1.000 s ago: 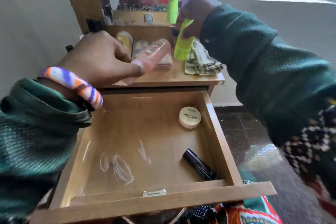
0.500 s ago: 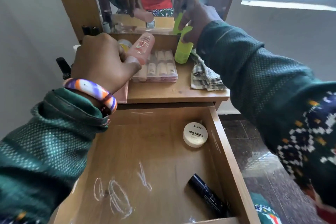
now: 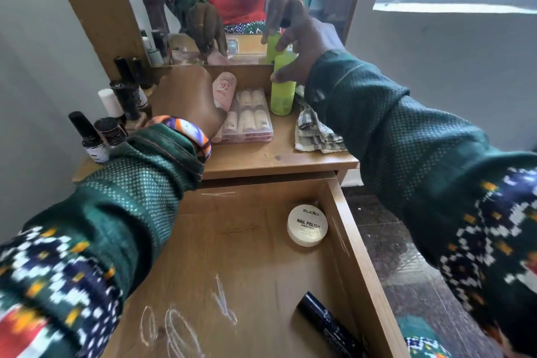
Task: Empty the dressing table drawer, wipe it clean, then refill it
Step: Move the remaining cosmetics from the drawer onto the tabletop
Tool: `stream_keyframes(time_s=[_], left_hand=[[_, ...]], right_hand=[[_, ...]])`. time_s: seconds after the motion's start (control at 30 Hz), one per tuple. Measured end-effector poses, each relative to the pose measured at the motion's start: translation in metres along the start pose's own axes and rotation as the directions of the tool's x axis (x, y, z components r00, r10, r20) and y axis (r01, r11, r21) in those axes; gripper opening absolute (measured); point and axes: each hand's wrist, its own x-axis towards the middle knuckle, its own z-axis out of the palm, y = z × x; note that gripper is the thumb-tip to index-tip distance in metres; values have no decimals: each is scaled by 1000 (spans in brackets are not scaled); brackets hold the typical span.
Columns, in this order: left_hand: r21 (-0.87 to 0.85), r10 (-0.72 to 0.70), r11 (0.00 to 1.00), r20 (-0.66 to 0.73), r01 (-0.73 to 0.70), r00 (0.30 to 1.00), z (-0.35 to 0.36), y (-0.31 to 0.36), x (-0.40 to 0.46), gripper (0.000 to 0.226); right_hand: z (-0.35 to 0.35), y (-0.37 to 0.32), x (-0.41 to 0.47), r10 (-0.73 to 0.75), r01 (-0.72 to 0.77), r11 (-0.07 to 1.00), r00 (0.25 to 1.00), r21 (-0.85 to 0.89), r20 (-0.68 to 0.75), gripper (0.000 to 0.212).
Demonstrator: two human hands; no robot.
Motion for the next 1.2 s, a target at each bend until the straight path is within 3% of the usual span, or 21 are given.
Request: stream_keyframes(time_s=[0.3, 0.43, 0.5, 0.57, 0.63, 0.73, 0.83, 0.93, 1.07, 1.2], left_hand=[[134, 18, 991, 99, -31, 995, -9, 11, -5, 56], [222, 17, 975, 8, -19, 1000, -19, 21, -29, 46], [203, 87, 976, -39, -77, 995, -23, 29, -55, 34], [138, 207, 968, 19, -208, 978, -26, 35, -82, 32], [68, 350, 924, 250, -377, 903, -23, 40, -105, 28], [-19, 438, 843, 606, -538, 664, -5, 50, -136, 19], [-95, 474, 778, 737, -621, 482, 19, 60, -159, 30], [-108, 483, 755, 758, -646, 438, 37, 66, -172, 40], [-97, 431, 809, 770, -580, 472, 46, 67, -180, 35], [-64, 399, 806, 794, -588, 460, 47, 59, -177, 25]], right_hand=[[-18, -5, -57, -55, 67, 993, 990, 98, -128, 42], [-14, -11, -97, -104, 102, 993, 994, 57, 38, 36], [-7, -9, -115, -90, 85, 996, 980, 37, 176, 33], [4, -1, -128, -44, 58, 998, 940, -33, 338, 22], [17, 8, -139, 6, 85, 982, 875, -167, 484, 16], [42, 22, -152, 47, 189, 922, 809, -337, 585, 28], [65, 31, -162, -28, 431, 747, 782, -507, 623, 31], [76, 34, -164, -95, 533, 637, 771, -556, 630, 31], [77, 36, -163, -136, 577, 577, 766, -578, 629, 32], [76, 37, -164, -116, 554, 629, 760, -545, 639, 37]])
